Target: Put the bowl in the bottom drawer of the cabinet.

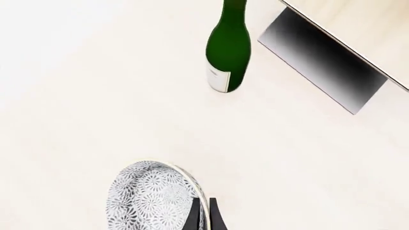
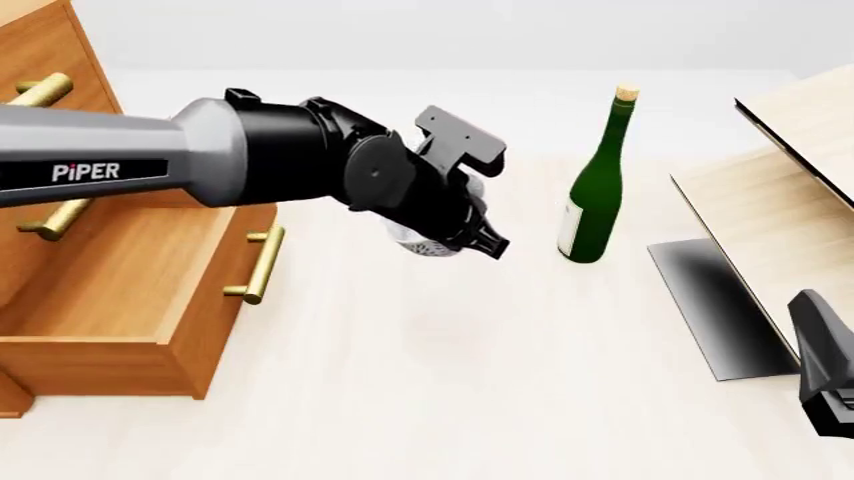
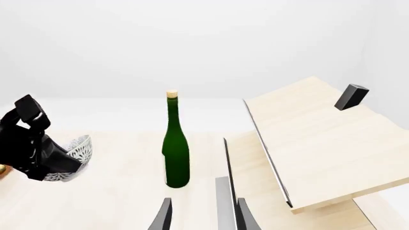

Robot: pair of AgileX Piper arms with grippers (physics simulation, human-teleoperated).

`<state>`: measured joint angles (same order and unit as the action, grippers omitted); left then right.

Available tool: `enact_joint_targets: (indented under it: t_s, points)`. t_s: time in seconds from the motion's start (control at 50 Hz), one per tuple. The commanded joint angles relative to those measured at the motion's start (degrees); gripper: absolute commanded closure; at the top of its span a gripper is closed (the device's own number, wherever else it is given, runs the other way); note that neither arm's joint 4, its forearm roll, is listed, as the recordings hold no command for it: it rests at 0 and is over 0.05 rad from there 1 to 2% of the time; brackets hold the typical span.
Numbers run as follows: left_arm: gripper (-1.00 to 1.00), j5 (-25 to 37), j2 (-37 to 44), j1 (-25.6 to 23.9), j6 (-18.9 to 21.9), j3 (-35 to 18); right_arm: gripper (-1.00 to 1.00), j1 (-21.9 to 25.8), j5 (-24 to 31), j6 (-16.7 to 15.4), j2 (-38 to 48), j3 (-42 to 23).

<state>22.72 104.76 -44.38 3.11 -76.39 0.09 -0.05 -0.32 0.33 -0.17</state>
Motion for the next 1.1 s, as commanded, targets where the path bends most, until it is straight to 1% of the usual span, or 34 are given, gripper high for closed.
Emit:
enact_joint_targets:
  t_s: [0.02, 0.22, 0.28, 0.36, 0.38, 0.56, 0.76, 1.1]
  points:
    - [1.00, -0.28, -3.67, 0.80, 0.20, 1.56, -1.00, -0.01, -0.01, 0.02, -0.01, 0.00]
    - [1.00, -0.42, -5.86, 3.05, 1.14, 3.35, -1.00, 0.01, 0.00, 0.00, -0.01, 0.00]
    - [1.00, -0.30, -6.29, 3.17, 0.78, 3.58, -1.00, 0.00, 0.00, 0.00, 0.00, 0.00]
    - [1.00, -0.21, -7.02, 4.70, 0.98, 3.80, -1.00, 0.00, 0.00, 0.00, -0.01, 0.00]
    - [1.00, -0.37, -7.77, 5.99, 1.25, 4.34, -1.00, 0.01, 0.00, 0.01, 0.00, 0.00]
    - [1.00, -0.32, -10.53, 7.70, 1.35, 6.79, -1.00, -0.01, -0.01, 0.00, -0.01, 0.00]
    - [1.00, 0.03, -13.21, 10.19, 1.60, 8.01, -1.00, 0.00, 0.00, 0.01, 0.00, 0.00]
    - [1.00, 0.85, -20.41, 14.21, 0.86, 12.52, -1.00, -0.01, 0.00, 0.00, 0.00, 0.00]
